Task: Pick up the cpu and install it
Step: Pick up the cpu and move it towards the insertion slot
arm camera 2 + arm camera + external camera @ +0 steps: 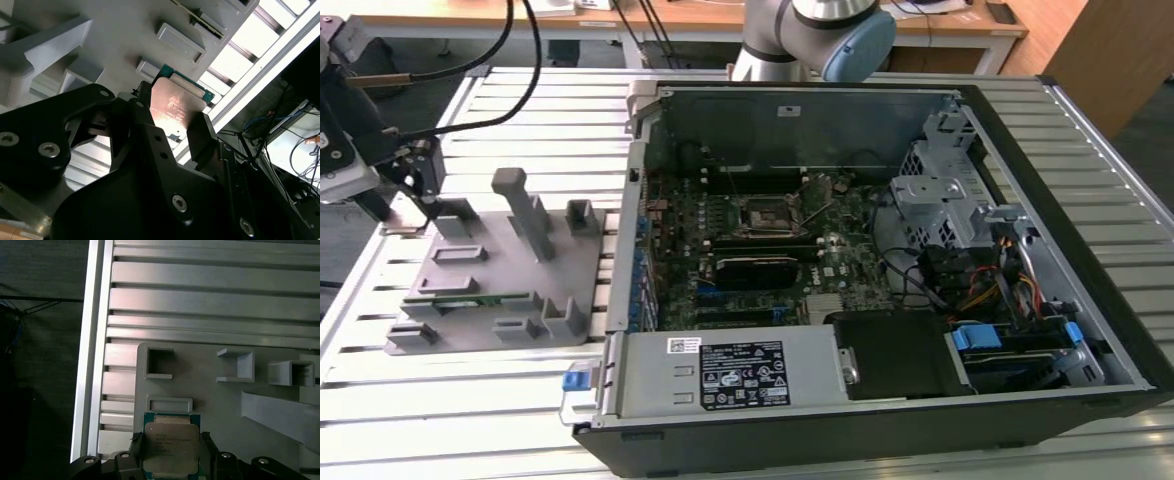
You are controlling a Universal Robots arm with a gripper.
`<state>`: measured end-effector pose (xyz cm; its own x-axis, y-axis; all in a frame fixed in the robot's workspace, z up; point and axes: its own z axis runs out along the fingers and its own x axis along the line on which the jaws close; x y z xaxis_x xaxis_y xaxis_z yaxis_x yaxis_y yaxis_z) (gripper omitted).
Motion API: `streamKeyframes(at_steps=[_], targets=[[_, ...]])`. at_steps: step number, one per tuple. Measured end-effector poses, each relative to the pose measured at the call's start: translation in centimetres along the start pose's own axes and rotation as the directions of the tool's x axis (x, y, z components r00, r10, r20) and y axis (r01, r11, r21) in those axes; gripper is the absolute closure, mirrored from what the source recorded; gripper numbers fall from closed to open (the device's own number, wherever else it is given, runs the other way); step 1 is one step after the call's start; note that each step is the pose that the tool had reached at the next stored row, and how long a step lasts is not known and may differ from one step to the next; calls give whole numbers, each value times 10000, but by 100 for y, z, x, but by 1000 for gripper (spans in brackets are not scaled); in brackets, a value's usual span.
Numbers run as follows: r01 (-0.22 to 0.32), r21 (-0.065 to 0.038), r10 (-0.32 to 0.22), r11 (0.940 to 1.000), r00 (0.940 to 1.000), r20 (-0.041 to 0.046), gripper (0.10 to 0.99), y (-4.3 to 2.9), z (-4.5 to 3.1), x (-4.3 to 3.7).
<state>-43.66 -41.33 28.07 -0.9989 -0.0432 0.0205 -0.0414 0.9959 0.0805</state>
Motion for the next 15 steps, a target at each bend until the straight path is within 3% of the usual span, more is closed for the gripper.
streamKeyframes(at_steps=[15], targets=[[1,1,-1,10000,10000,-1,557,35,-163,4]])
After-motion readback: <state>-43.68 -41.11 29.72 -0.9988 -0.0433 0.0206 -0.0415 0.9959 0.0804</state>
